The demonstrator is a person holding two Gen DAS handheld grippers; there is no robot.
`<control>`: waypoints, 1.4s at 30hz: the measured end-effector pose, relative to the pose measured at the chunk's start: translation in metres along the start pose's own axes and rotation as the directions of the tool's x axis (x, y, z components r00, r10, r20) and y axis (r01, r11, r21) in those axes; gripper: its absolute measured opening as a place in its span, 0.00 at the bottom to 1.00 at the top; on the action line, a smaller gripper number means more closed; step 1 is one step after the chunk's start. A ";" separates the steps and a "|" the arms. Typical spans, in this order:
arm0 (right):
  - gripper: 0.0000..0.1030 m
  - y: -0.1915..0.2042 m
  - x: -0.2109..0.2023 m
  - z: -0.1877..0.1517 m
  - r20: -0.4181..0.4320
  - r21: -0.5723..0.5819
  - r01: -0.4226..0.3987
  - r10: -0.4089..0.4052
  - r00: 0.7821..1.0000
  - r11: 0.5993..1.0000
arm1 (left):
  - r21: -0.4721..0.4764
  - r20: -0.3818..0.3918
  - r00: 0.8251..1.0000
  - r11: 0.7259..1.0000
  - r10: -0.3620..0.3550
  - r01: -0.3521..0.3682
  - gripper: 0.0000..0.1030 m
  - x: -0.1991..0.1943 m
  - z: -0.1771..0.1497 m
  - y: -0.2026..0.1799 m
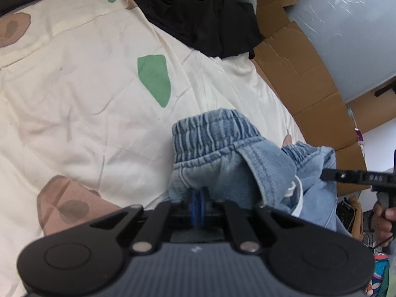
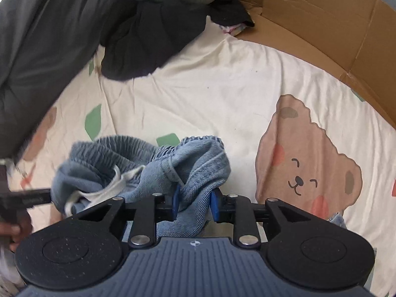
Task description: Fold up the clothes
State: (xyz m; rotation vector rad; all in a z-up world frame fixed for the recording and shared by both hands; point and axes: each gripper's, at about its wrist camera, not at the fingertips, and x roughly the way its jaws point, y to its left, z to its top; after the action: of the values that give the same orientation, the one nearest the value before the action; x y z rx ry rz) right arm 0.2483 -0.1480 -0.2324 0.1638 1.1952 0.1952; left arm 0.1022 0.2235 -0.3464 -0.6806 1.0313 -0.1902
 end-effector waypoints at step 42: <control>0.16 -0.078 0.026 -0.001 -0.021 0.620 -0.080 0.118 0.993 0.781 | -0.009 0.035 0.999 1.000 0.017 -0.017 0.27 -0.023 0.008 0.006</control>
State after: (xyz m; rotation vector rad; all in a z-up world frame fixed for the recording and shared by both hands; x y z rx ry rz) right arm 0.2614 -0.2179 -0.2740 0.8094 1.2772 -0.1144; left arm 0.0957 0.2416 -0.3307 -0.6806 1.0039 -0.1587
